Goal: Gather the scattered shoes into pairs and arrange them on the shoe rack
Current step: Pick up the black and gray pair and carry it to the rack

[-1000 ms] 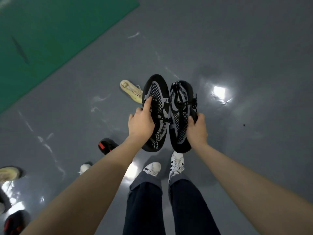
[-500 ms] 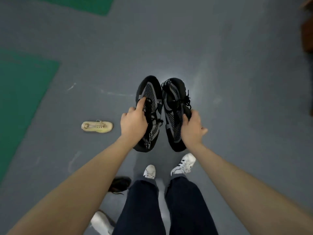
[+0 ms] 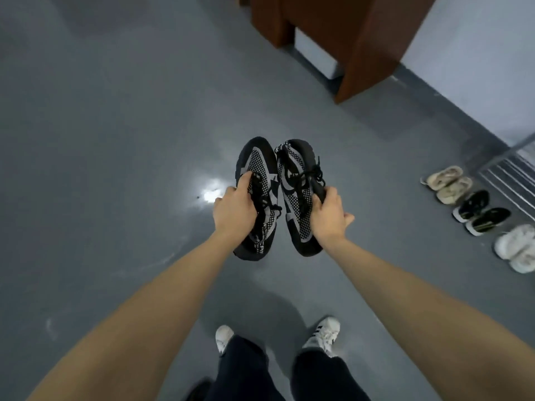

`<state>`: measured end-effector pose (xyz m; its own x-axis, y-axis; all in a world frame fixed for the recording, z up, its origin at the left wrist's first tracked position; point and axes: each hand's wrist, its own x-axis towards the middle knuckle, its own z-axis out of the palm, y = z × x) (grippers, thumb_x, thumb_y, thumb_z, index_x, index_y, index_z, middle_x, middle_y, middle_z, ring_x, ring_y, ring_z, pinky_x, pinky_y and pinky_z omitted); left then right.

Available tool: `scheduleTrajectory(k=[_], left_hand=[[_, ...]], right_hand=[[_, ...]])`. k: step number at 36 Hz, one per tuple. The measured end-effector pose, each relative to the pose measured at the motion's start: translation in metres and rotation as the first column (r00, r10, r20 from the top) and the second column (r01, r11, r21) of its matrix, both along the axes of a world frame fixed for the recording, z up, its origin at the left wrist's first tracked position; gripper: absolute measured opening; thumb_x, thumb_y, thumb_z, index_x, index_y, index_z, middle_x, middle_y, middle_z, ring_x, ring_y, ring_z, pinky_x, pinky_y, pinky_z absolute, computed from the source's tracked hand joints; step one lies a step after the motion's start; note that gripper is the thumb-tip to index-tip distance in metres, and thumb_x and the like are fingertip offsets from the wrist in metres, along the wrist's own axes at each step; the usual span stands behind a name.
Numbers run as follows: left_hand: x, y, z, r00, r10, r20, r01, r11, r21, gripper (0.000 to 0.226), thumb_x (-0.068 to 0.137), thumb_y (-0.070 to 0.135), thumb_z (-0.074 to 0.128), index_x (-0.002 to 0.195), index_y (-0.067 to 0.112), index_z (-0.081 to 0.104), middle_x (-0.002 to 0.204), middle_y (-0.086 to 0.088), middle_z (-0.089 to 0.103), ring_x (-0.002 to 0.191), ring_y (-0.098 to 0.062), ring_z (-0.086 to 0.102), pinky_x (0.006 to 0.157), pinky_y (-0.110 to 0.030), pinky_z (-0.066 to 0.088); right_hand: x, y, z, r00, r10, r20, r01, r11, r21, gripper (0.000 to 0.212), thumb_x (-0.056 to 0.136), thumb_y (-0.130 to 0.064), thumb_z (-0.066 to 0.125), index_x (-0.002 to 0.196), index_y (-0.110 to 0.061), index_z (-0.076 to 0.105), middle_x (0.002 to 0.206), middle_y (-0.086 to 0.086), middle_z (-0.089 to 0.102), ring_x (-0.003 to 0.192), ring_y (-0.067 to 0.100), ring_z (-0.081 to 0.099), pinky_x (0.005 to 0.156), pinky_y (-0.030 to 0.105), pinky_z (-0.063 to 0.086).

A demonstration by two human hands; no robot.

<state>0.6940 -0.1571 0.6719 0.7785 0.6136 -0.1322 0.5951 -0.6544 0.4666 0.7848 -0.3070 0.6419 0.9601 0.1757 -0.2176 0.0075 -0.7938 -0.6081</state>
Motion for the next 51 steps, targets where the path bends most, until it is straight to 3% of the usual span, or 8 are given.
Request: scheduleTrajectory(k=[5, 8, 11, 18, 32, 40, 47, 51], left_hand=[[0.095, -0.088, 0.007, 0.98, -0.198, 0.024, 0.198, 0.98, 0.011, 0.053, 0.096, 0.009, 0.037, 0.145, 0.027, 0.029, 0.093, -0.01, 0.057, 0.081, -0.029, 0.055, 0.08, -0.04, 0.045], [0.138, -0.131, 0.011, 0.956, -0.29, 0.045, 0.291, 0.957, -0.003, 0.054, 0.095, 0.009, 0.037, 0.146, 0.026, 0.028, 0.09, -0.01, 0.055, 0.08, -0.03, 0.055, 0.077, -0.039, 0.045], [0.179, -0.179, 0.013, 0.935, -0.355, 0.019, 0.356, 0.934, -0.036, 0.055, 0.097, 0.01, 0.036, 0.146, 0.029, 0.024, 0.101, -0.013, 0.057, 0.085, -0.033, 0.057, 0.08, -0.043, 0.048], [0.256, -0.269, 0.02, 0.86, -0.505, 0.076, 0.51, 0.855, -0.094, 0.055, 0.094, 0.008, 0.035, 0.145, 0.027, 0.025, 0.103, -0.013, 0.055, 0.088, -0.033, 0.055, 0.08, -0.045, 0.049], [0.443, -0.286, 0.006, 0.738, -0.675, 0.025, 0.675, 0.735, -0.062, 0.056, 0.093, 0.006, 0.036, 0.145, 0.026, 0.026, 0.102, -0.012, 0.056, 0.091, -0.033, 0.055, 0.078, -0.043, 0.048], [0.541, -0.273, 0.002, 0.644, -0.765, -0.022, 0.761, 0.643, -0.087, 0.055, 0.093, 0.007, 0.037, 0.144, 0.026, 0.027, 0.1, -0.012, 0.057, 0.088, -0.034, 0.057, 0.078, -0.046, 0.05], [0.603, -0.288, -0.009, 0.567, -0.821, -0.063, 0.818, 0.571, -0.069, 0.055, 0.093, 0.008, 0.037, 0.144, 0.026, 0.027, 0.106, -0.015, 0.057, 0.094, -0.038, 0.055, 0.083, -0.047, 0.047], [0.623, -0.307, -0.019, 0.552, -0.831, -0.071, 0.828, 0.556, -0.073, 0.054, 0.093, 0.007, 0.037, 0.143, 0.026, 0.029, 0.102, -0.015, 0.057, 0.092, -0.038, 0.055, 0.082, -0.047, 0.047]], right_hand=[[0.071, -0.105, 0.012, 0.985, -0.172, -0.025, 0.172, 0.985, -0.009, 0.023, 0.102, -0.026, 0.034, 0.117, -0.013, 0.045, 0.112, 0.006, 0.052, 0.084, 0.02, 0.045, 0.091, 0.036, 0.021], [0.102, -0.157, 0.02, 0.971, -0.229, -0.068, 0.231, 0.972, 0.034, 0.025, 0.102, -0.027, 0.035, 0.117, -0.01, 0.044, 0.112, 0.008, 0.051, 0.095, 0.026, 0.051, 0.102, 0.045, 0.03], [0.132, -0.208, 0.028, 0.956, -0.291, -0.043, 0.293, 0.955, 0.041, 0.022, 0.101, -0.027, 0.036, 0.112, -0.009, 0.044, 0.106, 0.007, 0.048, 0.1, 0.031, 0.053, 0.096, 0.053, 0.038], [0.18, -0.292, 0.034, 0.898, -0.44, 0.012, 0.44, 0.896, -0.058, 0.027, 0.102, -0.028, 0.033, 0.115, -0.008, 0.045, 0.113, 0.012, 0.052, 0.102, 0.033, 0.053, 0.093, 0.05, 0.039], [0.322, -0.303, 0.019, 0.784, -0.62, 0.031, 0.62, 0.783, -0.04, 0.03, 0.101, -0.025, 0.034, 0.124, -0.008, 0.044, 0.123, 0.009, 0.049, 0.111, 0.03, 0.051, 0.096, 0.048, 0.034], [0.398, -0.296, 0.014, 0.739, -0.673, -0.004, 0.673, 0.739, 0.04, 0.028, 0.101, -0.023, 0.037, 0.12, -0.005, 0.046, 0.116, 0.012, 0.048, 0.098, 0.028, 0.053, 0.081, 0.038, 0.045], [0.444, -0.313, 0.003, 0.69, -0.723, -0.046, 0.724, 0.686, 0.07, 0.03, 0.102, -0.022, 0.036, 0.124, -0.004, 0.044, 0.121, 0.013, 0.046, 0.101, 0.027, 0.049, 0.078, 0.029, 0.035], [0.461, -0.325, -0.009, 0.645, -0.761, -0.073, 0.764, 0.641, 0.075, 0.031, 0.102, -0.021, 0.037, 0.126, -0.003, 0.042, 0.127, 0.015, 0.039, 0.088, 0.025, 0.045, 0.076, 0.027, 0.032]])
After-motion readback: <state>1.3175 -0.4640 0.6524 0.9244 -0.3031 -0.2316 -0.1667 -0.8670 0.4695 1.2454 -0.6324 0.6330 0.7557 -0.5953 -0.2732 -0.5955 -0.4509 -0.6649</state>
